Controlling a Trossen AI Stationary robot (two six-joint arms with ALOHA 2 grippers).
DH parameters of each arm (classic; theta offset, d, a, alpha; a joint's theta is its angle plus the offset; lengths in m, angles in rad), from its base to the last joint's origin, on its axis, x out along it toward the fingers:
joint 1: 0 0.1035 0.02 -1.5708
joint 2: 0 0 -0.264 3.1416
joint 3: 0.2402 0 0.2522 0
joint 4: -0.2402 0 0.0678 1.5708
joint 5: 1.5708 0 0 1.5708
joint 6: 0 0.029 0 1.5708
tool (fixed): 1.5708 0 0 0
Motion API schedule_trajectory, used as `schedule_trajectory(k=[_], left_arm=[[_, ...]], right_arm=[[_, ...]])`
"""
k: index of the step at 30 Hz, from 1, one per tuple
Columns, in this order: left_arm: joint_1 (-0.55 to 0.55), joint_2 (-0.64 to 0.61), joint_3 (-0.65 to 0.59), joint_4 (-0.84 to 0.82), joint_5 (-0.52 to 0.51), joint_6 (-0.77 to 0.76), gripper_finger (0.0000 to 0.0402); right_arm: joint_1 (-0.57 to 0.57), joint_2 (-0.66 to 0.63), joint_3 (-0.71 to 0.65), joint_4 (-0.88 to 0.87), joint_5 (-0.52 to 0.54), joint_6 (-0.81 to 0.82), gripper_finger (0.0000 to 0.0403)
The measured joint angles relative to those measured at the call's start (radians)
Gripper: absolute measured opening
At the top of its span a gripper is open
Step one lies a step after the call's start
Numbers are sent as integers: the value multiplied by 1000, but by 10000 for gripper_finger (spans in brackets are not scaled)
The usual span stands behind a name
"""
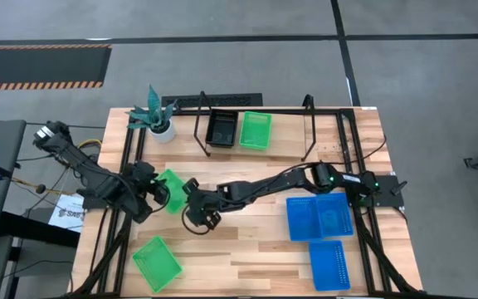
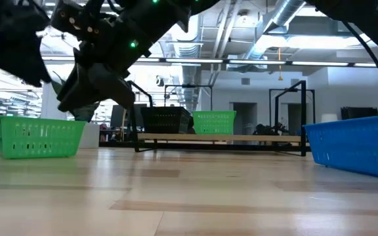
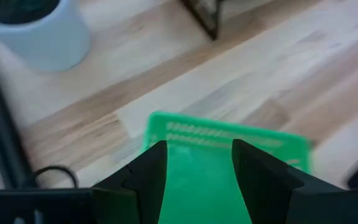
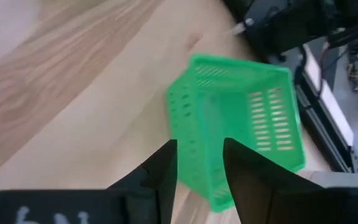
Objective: Stack baskets on shelf by color
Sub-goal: Stack the top green basket on top of the other green basket on the shelf
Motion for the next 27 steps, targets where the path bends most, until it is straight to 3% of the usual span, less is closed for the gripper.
schedule_trajectory(k=[3,8,16,27], left_arm=[[34,0,-27,18,35,27,169],[68,0,-33,35,43,47,169],[96,-1,-33,34,60,81,169],[96,-1,-33,43,61,97,169]], right_arm=[[-15,0,0,37,-13,13,160],[-41,0,0,41,-159,14,157],[-62,21,2,112,-241,14,150],[-86,76,1,126,-239,11,147]])
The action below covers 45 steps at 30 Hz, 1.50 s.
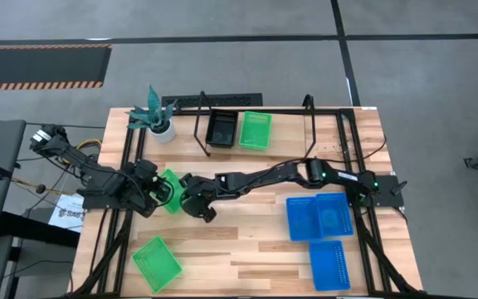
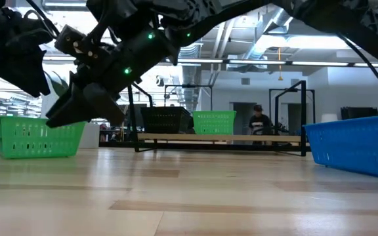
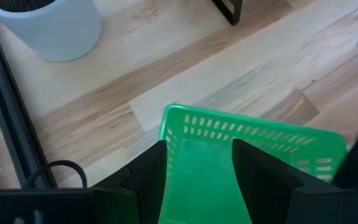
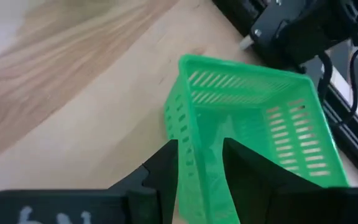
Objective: Stack baskets on shelf by color
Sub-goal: Stack the top green basket on top of the other green basket on the shelf
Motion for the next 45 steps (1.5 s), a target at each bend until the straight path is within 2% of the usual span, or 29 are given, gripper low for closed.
schedule_trajectory(k=[7,15,21,29,37,41,43,45], left_arm=[[0,0,0,11,-3,12,169],[0,0,0,11,-5,12,169],[0,0,0,11,-11,12,169],[0,0,9,25,-30,49,169],[0,0,40,121,-87,183,169],[-1,0,62,153,-104,244,169],[-5,0,69,171,-117,278,169],[-10,0,70,206,-135,323,169]], right_arm=[[-6,3,-2,-10,7,0,111],[-4,3,-1,-79,19,18,14],[15,-9,0,-153,108,88,9],[75,-100,-1,-428,109,311,5],[177,-271,-3,-785,76,452,4],[187,-371,-3,-927,85,553,3],[187,-434,-20,-972,130,600,4],[196,-507,-58,-1008,219,649,7]])
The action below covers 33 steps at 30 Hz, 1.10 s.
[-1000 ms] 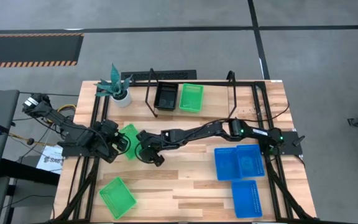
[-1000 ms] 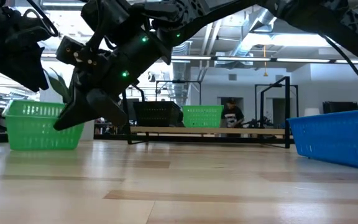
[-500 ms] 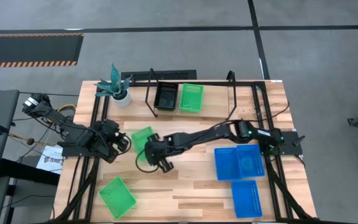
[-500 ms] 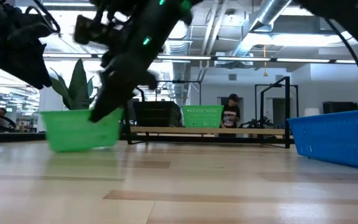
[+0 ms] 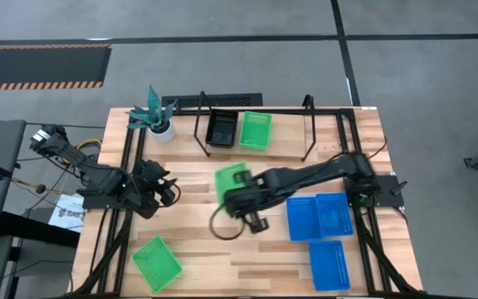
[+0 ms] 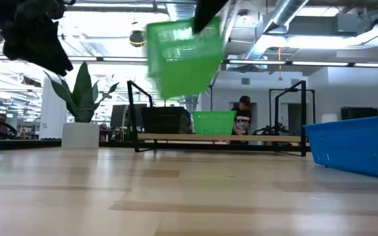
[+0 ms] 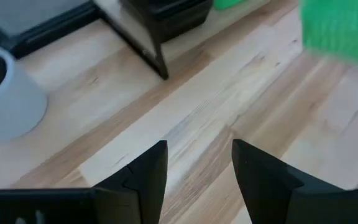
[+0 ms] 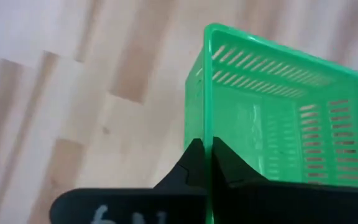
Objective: Stack baskets on shelf by color
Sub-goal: Stack the top green basket on top of the other green basket on the shelf
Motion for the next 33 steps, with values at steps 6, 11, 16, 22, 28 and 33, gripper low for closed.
schedule_trajectory(k=[6,11,16,22,28,33], left_arm=[[-3,0,0,80,-30,98,169],[-3,-3,0,132,-32,149,169],[-3,-21,0,157,-31,175,169],[-3,-46,0,157,-40,175,169],[-3,-49,0,153,-55,175,169],[-3,-48,0,153,-55,175,169]], right_arm=[[-23,-273,-303,133,196,71,5],[-156,-478,-642,429,267,66,13],[-322,-585,-844,733,246,-59,11],[-481,-561,-876,799,96,-131,14],[-555,-461,-877,823,39,-209,16],[-575,-406,-877,813,19,-226,14]])
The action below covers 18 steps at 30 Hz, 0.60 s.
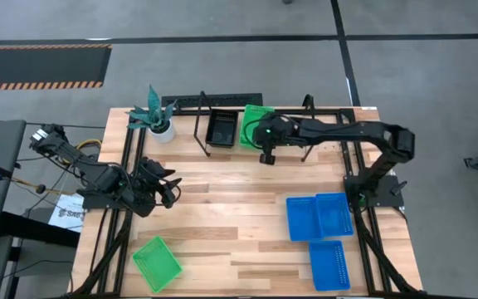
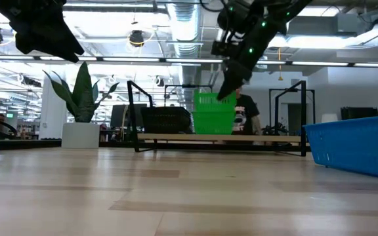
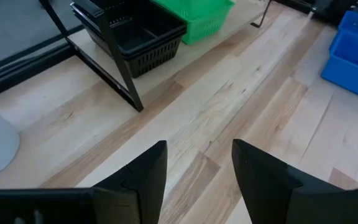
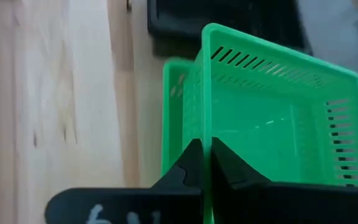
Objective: Stack baskets on shelf by color
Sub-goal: Stack the top green basket on top of the other green basket on the shelf
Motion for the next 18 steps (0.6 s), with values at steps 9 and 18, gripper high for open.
schedule_trajectory(k=[9,18], left_arm=[[0,0,0,-1,0,0,169],[0,0,0,-1,40,0,169]], right_arm=[[4,15,0,12,-4,-7,26],[-14,15,0,14,-11,37,84]])
